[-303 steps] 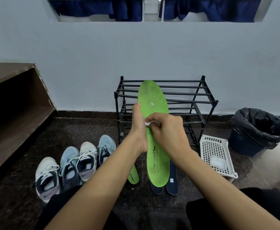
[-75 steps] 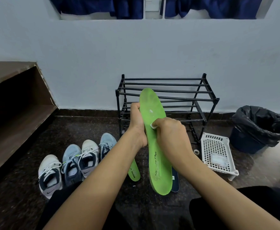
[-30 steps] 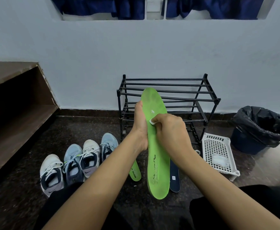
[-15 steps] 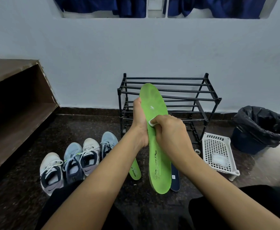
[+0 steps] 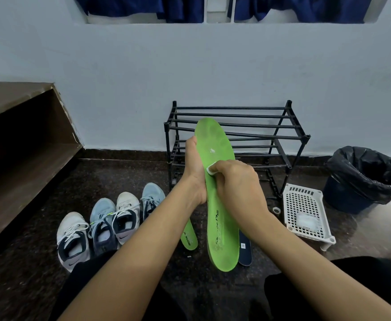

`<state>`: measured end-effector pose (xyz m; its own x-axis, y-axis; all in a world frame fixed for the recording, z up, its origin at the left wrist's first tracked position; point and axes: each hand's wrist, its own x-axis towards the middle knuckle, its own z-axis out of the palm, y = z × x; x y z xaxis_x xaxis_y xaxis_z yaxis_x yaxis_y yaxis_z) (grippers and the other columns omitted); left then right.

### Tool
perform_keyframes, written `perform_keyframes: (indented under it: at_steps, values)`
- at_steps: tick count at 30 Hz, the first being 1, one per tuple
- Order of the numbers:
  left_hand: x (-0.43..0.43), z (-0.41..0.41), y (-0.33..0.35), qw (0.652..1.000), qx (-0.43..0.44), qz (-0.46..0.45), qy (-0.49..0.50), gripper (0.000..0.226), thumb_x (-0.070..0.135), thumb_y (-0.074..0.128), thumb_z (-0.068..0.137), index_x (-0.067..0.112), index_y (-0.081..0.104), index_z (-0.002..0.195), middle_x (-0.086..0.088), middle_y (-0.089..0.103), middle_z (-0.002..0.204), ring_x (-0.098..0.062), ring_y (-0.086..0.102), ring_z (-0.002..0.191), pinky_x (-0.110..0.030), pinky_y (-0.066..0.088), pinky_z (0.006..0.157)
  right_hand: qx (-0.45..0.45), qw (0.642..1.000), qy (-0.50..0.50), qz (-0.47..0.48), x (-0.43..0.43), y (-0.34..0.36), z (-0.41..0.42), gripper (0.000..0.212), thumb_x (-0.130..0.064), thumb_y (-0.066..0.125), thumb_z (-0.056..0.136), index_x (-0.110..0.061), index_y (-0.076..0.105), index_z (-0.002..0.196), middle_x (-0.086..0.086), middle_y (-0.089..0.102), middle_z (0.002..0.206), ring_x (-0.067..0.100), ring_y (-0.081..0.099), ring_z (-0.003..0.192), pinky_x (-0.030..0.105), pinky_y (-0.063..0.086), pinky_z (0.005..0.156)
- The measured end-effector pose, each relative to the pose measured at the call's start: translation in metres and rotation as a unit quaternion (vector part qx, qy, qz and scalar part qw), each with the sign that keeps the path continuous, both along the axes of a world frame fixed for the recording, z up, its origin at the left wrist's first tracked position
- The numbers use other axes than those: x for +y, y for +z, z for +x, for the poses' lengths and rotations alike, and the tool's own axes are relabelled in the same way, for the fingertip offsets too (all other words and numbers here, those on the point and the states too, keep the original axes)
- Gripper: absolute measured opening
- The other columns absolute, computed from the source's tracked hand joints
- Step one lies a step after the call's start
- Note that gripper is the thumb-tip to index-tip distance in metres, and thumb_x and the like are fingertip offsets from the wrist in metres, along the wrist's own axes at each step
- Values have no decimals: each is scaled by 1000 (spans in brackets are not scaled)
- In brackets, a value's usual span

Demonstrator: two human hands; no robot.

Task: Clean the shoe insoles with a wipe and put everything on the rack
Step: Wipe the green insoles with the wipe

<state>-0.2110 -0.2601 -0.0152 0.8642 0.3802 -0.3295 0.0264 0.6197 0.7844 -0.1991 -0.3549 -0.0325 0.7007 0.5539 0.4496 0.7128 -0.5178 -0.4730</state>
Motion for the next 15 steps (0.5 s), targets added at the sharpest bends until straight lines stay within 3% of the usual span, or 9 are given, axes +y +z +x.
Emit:
perform_keyframes:
  at_steps: [5, 9, 15]
  values:
    - [-3, 0, -2, 1000, -6, -2, -2, 59, 55, 31, 92, 16, 58, 56, -1, 56, 57, -17, 52, 49, -26, 40, 53, -6, 1000, 4, 4, 0, 2, 5, 30, 5, 54, 81, -10, 72, 99, 10, 70, 95, 31, 62, 92, 39, 49, 81]
    - [-10, -2, -3, 1000, 7, 14, -27, 57, 57, 30, 92, 16, 58, 65, -1, 57, 60, -18, 54, 54, -26, 41, 55, -13, 1000, -14, 1, -1, 4, 12, 30, 4, 53, 82, -10, 71, 102, 12, 69, 97, 33, 59, 95, 38, 47, 79]
    - [-6, -3, 0, 999, 15, 19, -22, 48, 48, 33, 89, 17, 52, 58, 1, 50, 58, -16, 47, 51, -24, 36, 51, -5, 1000, -17, 17, -3, 4, 10, 31, 6, 53, 82, -9, 72, 102, 11, 70, 98, 32, 61, 94, 39, 48, 82]
